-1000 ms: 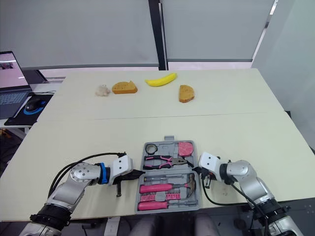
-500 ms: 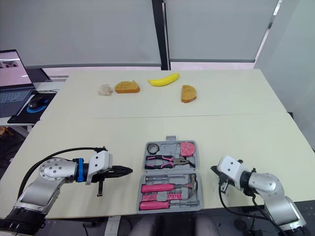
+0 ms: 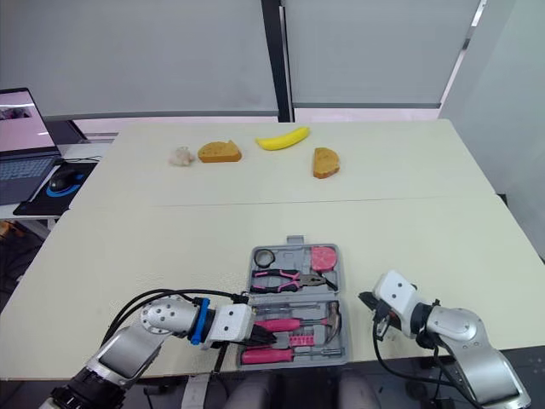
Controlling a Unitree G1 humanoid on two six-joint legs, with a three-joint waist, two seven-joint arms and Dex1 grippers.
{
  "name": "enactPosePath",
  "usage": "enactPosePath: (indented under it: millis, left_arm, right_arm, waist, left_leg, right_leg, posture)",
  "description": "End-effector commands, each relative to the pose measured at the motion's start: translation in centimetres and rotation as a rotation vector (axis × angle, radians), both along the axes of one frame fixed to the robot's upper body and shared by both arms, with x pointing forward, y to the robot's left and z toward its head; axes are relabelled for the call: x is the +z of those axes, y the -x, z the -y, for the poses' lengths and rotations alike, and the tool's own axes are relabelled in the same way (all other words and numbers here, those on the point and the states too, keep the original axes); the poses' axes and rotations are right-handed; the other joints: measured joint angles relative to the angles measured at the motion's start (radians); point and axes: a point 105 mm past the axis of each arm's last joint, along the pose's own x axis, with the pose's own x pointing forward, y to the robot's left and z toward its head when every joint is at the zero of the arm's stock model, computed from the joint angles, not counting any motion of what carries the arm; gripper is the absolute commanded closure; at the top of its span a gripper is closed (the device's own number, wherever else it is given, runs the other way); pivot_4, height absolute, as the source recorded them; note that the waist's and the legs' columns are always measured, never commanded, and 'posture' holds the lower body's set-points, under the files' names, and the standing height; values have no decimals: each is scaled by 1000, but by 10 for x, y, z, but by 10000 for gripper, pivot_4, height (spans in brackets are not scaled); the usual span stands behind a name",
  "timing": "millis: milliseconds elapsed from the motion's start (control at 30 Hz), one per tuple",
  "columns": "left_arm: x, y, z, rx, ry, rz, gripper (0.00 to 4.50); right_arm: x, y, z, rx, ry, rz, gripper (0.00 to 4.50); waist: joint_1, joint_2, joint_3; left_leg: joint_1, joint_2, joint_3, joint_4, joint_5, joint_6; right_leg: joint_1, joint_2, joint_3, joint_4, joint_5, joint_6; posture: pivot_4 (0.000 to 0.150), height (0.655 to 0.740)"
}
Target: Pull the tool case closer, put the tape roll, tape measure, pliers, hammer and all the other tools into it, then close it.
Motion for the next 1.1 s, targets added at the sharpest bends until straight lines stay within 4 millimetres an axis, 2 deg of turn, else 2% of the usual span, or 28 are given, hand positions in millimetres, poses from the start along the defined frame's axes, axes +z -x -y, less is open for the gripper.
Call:
enactPosePath:
  millis: [33, 267, 433, 633, 900, 1033, 1100]
  left_arm:
    - [-6, 1, 4, -17, -16, 23, 45000]
    - [-15, -1, 8, -9, -47, 29, 45000]
    - [-18, 3, 6, -15, -70, 22, 45000]
    - [-21, 5, 7, -22, -79, 14, 45000]
    - [-24, 3, 11, -21, -81, 3, 45000]
    - [-26, 4, 11, -24, -89, -5, 45000]
    - [-27, 4, 11, -24, -93, -7, 45000]
  right_arm:
    - [9, 0, -7, 27, -5, 33, 44729]
    - [10, -4, -9, 32, -3, 31, 44729]
    - [17, -14, -9, 26, -37, -32, 44729]
    - [36, -37, -9, -43, -156, -202, 31948]
    - [36, -78, -23, -255, -256, -319, 12752]
    - [33, -94, -26, -320, -259, -330, 256]
    - [29, -98, -27, -330, -249, -345, 256]
  waist:
    - [1, 0, 0]
    - [1, 0, 0]
    - [1, 1, -1]
    - [0, 2, -2]
    - [-2, 3, -3]
    - [0, 4, -3]
    - [0, 4, -3]
  left_leg:
    - [0, 0, 0, 0, 0, 0]
    - [0, 0, 0, 0, 0, 0]
    - [1, 0, 0, 0, 0, 0]
    - [1, 0, 0, 0, 0, 0]
    - [1, 0, 0, 0, 0, 0]
    - [1, -1, 0, 0, 0, 0]
    - [1, -1, 0, 0, 0, 0]
  right_leg:
    - [0, 0, 0, 0, 0, 0]
    - [0, 0, 0, 0, 0, 0]
    - [1, 0, 0, 0, 0, 0]
    - [1, 0, 0, 0, 0, 0]
    - [1, 0, 0, 0, 0, 0]
    - [0, 0, 0, 0, 0, 0]
    - [0, -1, 0, 0, 0, 0]
  posture:
    - [1500, 7361]
    - [1500, 7361]
    - [1500, 7361]
    - [1500, 7361]
    - [1500, 7361]
    - [1500, 7361]
    - [1500, 7361]
